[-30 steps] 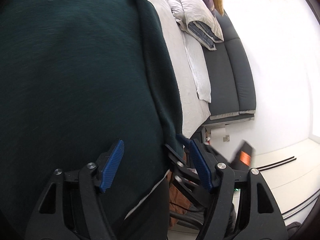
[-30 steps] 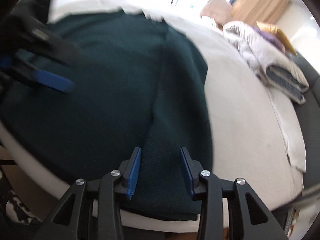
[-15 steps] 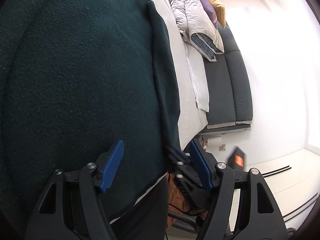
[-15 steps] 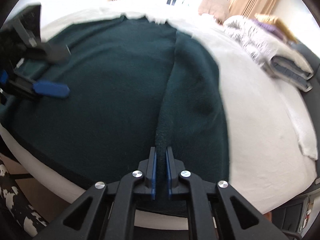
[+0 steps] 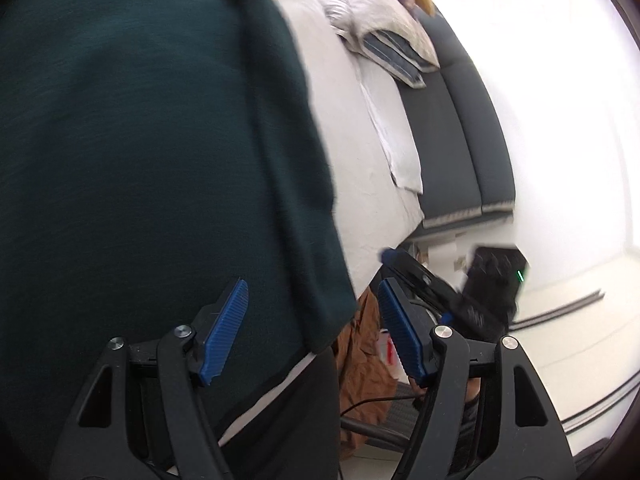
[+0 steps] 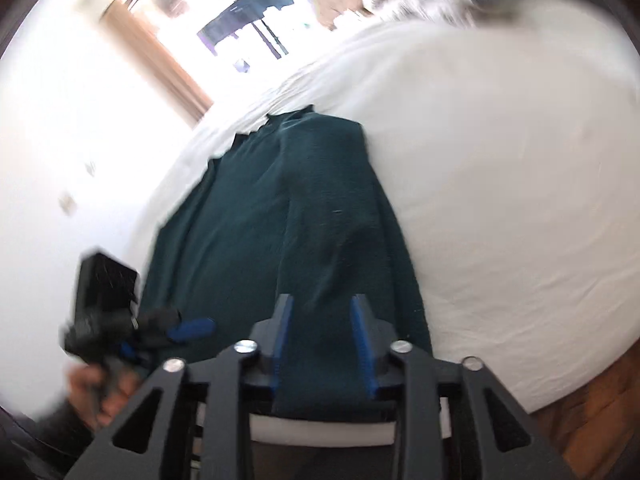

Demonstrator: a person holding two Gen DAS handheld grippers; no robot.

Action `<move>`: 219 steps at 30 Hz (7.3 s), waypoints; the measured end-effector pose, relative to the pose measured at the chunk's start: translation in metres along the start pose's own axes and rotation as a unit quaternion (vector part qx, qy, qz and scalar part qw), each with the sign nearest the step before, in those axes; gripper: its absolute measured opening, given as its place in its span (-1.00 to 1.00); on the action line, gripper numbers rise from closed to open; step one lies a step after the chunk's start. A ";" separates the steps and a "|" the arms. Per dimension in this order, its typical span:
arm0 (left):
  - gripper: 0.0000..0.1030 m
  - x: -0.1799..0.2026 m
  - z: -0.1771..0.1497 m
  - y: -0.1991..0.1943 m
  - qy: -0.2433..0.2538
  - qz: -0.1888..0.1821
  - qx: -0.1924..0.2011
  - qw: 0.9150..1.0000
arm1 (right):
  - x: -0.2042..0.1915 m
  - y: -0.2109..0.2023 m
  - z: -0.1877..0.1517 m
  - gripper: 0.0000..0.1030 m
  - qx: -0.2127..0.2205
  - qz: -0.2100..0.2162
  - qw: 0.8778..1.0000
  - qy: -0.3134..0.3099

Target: Fold small clothes

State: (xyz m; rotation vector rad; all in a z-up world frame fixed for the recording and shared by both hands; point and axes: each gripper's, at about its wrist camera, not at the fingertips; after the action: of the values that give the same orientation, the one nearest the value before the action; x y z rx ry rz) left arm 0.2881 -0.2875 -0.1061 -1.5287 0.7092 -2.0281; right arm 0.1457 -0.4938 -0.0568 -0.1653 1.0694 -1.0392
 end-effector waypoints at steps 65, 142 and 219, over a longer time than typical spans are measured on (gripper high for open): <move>0.30 0.082 -0.023 0.065 0.154 0.100 0.030 0.983 | 0.069 0.025 0.005 -0.54 -0.022 -0.019 0.995 0.093; 0.30 -0.014 -0.064 -0.114 0.153 0.076 0.102 0.980 | 0.074 0.004 -0.039 -0.25 -0.055 0.093 0.972 0.209; 0.33 -0.153 -0.091 -0.259 -0.037 0.150 0.237 0.959 | -0.005 -0.028 -0.075 -0.02 0.046 0.019 0.996 0.077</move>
State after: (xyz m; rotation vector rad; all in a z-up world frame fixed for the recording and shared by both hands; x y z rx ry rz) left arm 0.2171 0.0159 -0.0624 -1.1331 0.3594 -1.7408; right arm 0.0692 -0.4788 -0.0762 0.0094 1.1564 -1.0780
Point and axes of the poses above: each gripper's, at about its wrist camera, not at the fingertips, and y roughly the way its jaws point, x to its right, z to its top, and after that the axes turned 14 degrees about z, right-handed
